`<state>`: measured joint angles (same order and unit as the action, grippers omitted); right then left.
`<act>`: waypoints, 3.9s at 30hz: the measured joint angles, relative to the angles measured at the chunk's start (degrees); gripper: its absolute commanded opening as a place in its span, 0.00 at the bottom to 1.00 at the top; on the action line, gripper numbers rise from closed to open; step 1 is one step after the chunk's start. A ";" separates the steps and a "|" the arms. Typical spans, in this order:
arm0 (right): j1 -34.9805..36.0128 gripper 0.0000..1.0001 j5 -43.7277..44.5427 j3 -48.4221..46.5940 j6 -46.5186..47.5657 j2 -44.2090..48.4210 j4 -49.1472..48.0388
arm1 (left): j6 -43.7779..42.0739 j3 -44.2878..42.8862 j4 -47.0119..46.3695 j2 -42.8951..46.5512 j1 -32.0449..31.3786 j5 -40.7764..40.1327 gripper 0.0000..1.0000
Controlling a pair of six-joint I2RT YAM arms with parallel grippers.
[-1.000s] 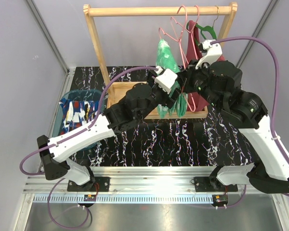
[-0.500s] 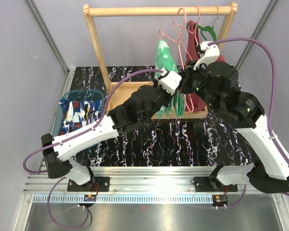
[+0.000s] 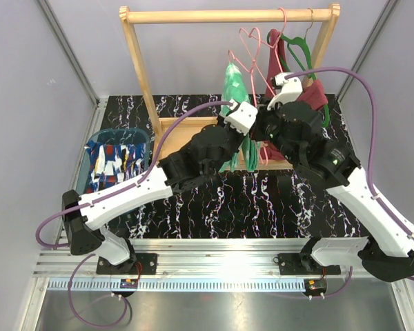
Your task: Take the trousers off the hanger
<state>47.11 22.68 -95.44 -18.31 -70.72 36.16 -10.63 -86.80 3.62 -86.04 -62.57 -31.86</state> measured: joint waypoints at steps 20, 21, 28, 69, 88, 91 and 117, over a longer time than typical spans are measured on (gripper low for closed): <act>-1.55 0.00 1.05 19.41 -3.65 1.62 -6.49 | 1.75 12.37 -8.79 14.73 0.22 -8.92 0.00; -1.81 0.00 0.39 19.80 -3.89 1.53 -6.56 | 1.70 12.72 -9.86 15.74 0.22 -9.35 0.00; -2.84 0.00 -0.57 26.84 -4.02 1.07 -7.04 | -1.20 13.40 -14.69 21.29 0.24 -12.55 0.00; -4.57 0.00 -1.55 27.39 4.44 5.53 -10.86 | 5.31 18.43 42.95 27.76 41.97 -35.69 0.00; -4.63 0.00 -4.35 27.19 4.46 14.99 -11.10 | 0.22 17.40 31.08 -2.95 44.89 -23.12 0.00; -4.63 0.00 -4.79 27.19 4.50 15.06 -11.08 | 2.45 16.31 31.91 -3.15 45.90 -17.81 0.00; -4.66 0.00 -5.27 19.76 8.02 10.12 -9.84 | 24.11 11.47 36.76 15.63 53.02 8.92 0.83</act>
<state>42.46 17.41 -75.68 -10.28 -60.60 26.33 13.47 -75.33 40.38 -70.41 -9.54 -22.94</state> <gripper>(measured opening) 0.055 0.810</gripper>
